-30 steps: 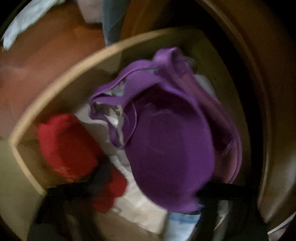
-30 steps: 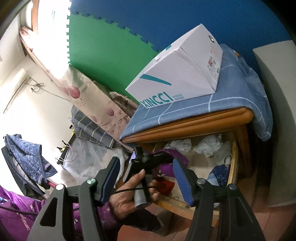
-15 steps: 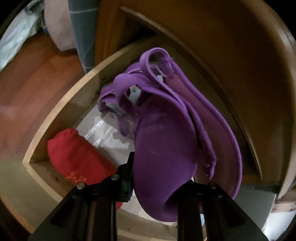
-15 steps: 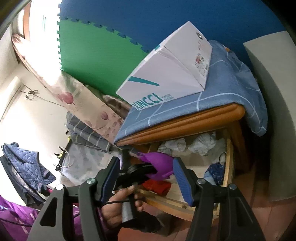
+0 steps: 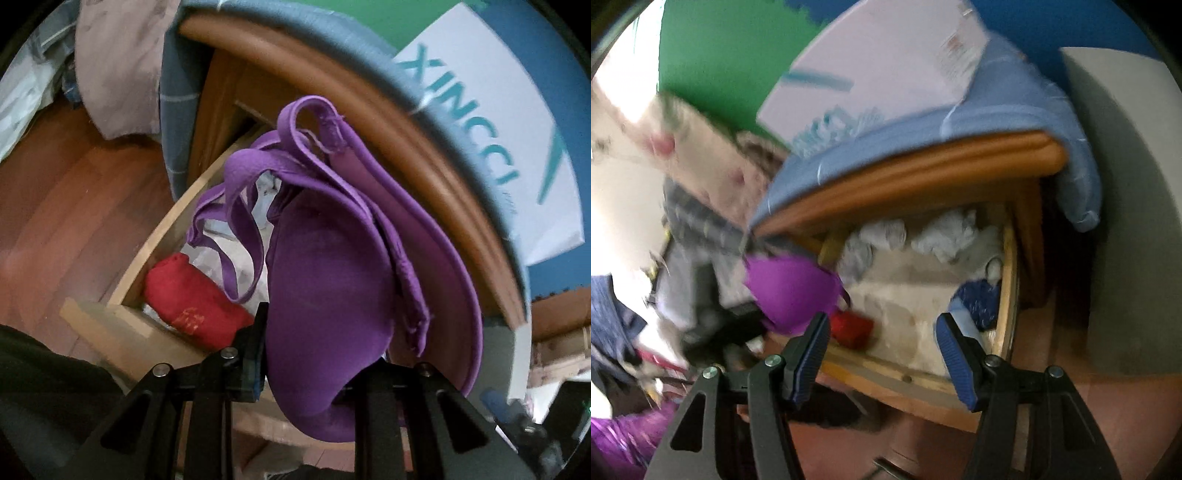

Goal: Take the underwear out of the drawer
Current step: 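Lift the purple bra out with left gripper while right gripper reaches into drawer, then grasp and lift the light blue sock with right gripper while left holds purple bra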

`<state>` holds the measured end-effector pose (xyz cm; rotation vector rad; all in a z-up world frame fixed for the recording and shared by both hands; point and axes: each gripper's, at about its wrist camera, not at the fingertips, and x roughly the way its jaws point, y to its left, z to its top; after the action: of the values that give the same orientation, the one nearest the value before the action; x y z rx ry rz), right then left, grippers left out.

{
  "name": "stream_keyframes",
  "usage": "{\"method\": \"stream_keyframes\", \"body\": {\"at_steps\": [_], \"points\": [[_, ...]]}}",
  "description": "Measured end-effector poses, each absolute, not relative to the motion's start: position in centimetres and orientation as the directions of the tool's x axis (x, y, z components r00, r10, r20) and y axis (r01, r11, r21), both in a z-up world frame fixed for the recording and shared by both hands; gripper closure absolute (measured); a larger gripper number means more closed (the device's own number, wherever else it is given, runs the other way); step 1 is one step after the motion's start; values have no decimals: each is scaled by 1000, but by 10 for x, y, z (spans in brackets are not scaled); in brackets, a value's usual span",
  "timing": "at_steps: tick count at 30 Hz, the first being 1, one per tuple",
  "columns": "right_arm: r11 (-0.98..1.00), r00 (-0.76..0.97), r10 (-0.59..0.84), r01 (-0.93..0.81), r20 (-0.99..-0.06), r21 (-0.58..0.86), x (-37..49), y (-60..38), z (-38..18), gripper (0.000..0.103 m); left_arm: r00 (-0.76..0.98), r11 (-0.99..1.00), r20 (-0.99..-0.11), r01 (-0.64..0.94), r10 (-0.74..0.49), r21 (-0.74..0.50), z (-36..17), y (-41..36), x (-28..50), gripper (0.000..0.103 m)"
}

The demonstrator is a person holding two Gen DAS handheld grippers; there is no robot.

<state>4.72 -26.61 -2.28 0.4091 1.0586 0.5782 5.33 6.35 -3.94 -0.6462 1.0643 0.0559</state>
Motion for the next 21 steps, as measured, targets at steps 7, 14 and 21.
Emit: {"method": "stream_keyframes", "body": {"at_steps": [7,14,21], "points": [[859,126,488,-248,-864,449,78,-209,-77,42,543,839,-790,-258,-284,-479,-1,69,26,82],[936,-28,203,-287,-979,203,102,-165,-142,42,578,839,-760,-222,-297,-496,26,71,10,82],[941,-61,14,-338,-998,34,113,-147,-174,35,598,849,-745,-192,-296,-492,40,76,5,82]]}}
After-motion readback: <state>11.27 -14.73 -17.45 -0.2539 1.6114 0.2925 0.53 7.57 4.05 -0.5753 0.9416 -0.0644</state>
